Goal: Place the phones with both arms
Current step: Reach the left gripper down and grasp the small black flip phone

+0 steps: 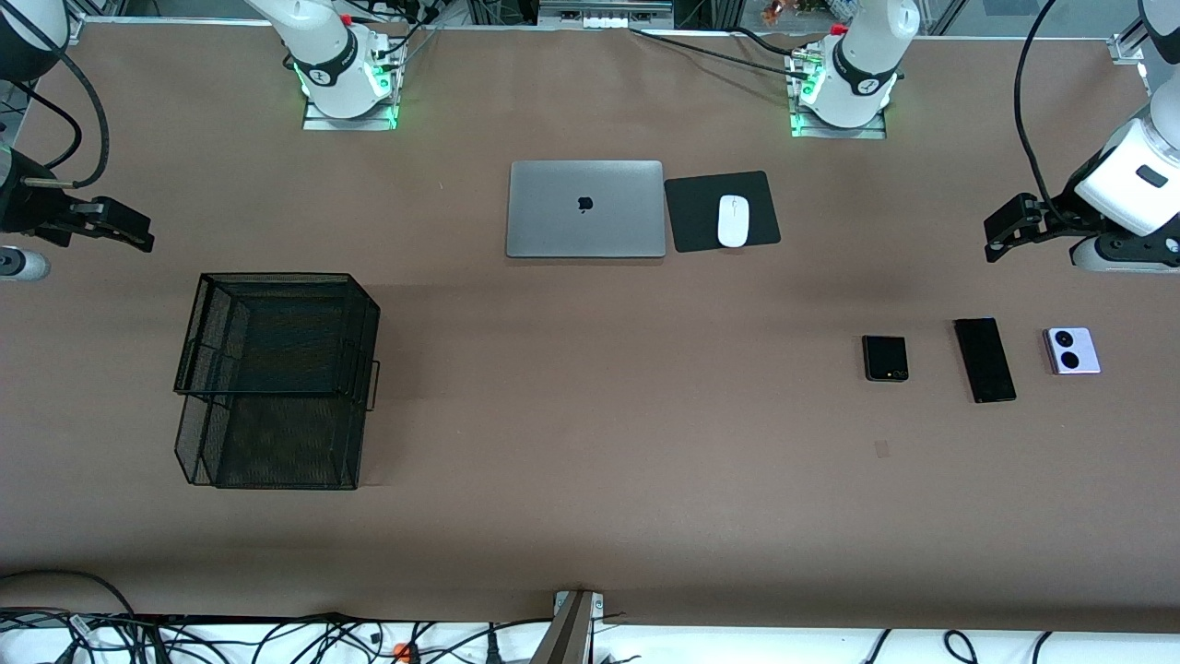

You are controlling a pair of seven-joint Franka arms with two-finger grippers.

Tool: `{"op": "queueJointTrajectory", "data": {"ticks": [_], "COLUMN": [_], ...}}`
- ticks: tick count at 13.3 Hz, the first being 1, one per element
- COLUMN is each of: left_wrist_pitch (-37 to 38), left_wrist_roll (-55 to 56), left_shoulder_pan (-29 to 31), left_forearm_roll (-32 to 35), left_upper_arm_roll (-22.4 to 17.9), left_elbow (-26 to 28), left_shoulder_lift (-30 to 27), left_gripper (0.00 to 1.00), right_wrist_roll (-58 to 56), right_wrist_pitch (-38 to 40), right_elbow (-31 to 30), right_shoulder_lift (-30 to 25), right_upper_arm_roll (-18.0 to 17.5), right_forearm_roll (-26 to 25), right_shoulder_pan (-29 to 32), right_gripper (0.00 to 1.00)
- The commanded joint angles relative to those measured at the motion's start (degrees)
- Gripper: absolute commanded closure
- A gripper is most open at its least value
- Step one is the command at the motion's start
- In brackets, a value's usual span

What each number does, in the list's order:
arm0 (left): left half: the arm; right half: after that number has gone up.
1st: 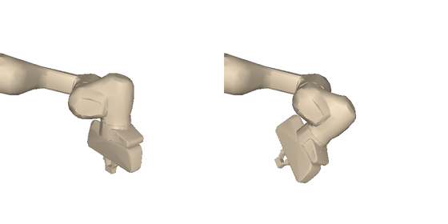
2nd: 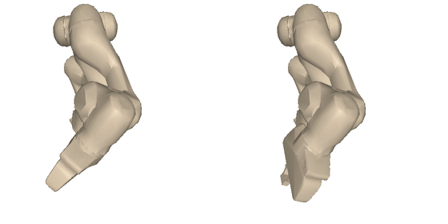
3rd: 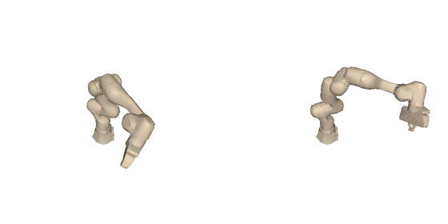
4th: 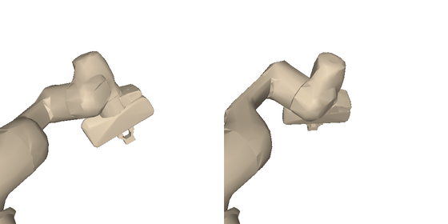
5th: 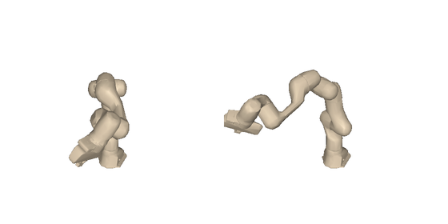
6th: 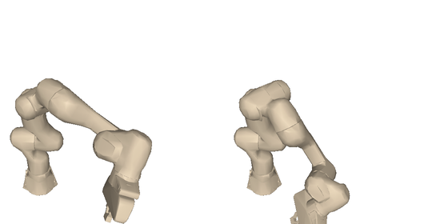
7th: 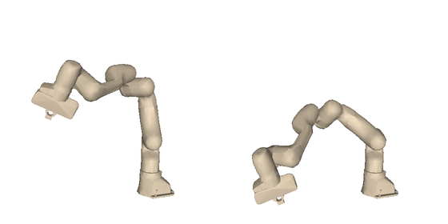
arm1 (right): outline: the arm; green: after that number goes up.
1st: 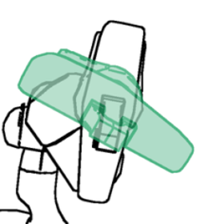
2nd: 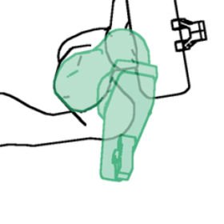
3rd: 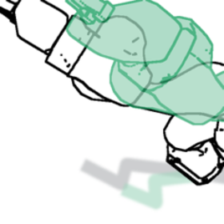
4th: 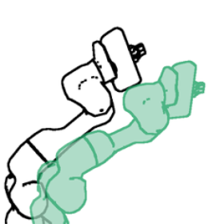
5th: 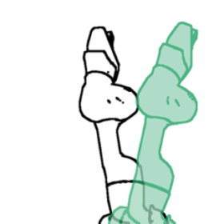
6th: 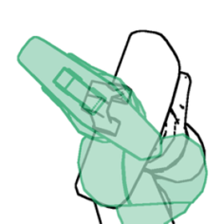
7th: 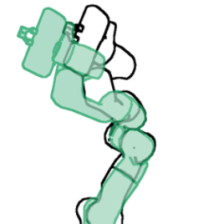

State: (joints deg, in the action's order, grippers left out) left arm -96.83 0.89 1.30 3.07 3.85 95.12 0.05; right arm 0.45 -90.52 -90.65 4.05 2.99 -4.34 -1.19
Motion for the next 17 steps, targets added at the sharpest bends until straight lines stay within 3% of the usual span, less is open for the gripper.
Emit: {"op": "queueJointTrajectory", "data": {"ticks": [1,8,12,17], "left_wrist_pitch": [1.38,2.78,7.09,2.19], "left_wrist_roll": [-0.8,-0.89,-0.98,-0.98], "left_shoulder_pan": [0.63,0.89,0.72,0.81], "left_forearm_roll": [-1.22,-1.4,-0.96,-0.43], "left_upper_arm_roll": [0.28,0.19,0.28,0.28], "left_elbow": [-2.04,-1.87,-1.78,-0.64], "left_shoulder_lift": [1.01,1.36,5.39,11.8], "left_gripper": [0.0,0.0,0.0,0.0], "right_wrist_roll": [0.08,0.7,-0.01,-0.27], "right_wrist_pitch": [1.22,0.79,-0.09,-0.8], "right_elbow": [0.12,-0.58,-1.29,-1.55], "right_shoulder_lift": [-1.41,-1.95,-2.03,-1.86], "right_upper_arm_roll": [-2.62,-2.11,-1.85,-1.5], "right_forearm_roll": [0.82,3.9,6.18,6.01], "right_shoulder_pan": [2.32,2.24,2.33,2.33], "right_gripper": [0.0,0.0,0.0,0.0]}}
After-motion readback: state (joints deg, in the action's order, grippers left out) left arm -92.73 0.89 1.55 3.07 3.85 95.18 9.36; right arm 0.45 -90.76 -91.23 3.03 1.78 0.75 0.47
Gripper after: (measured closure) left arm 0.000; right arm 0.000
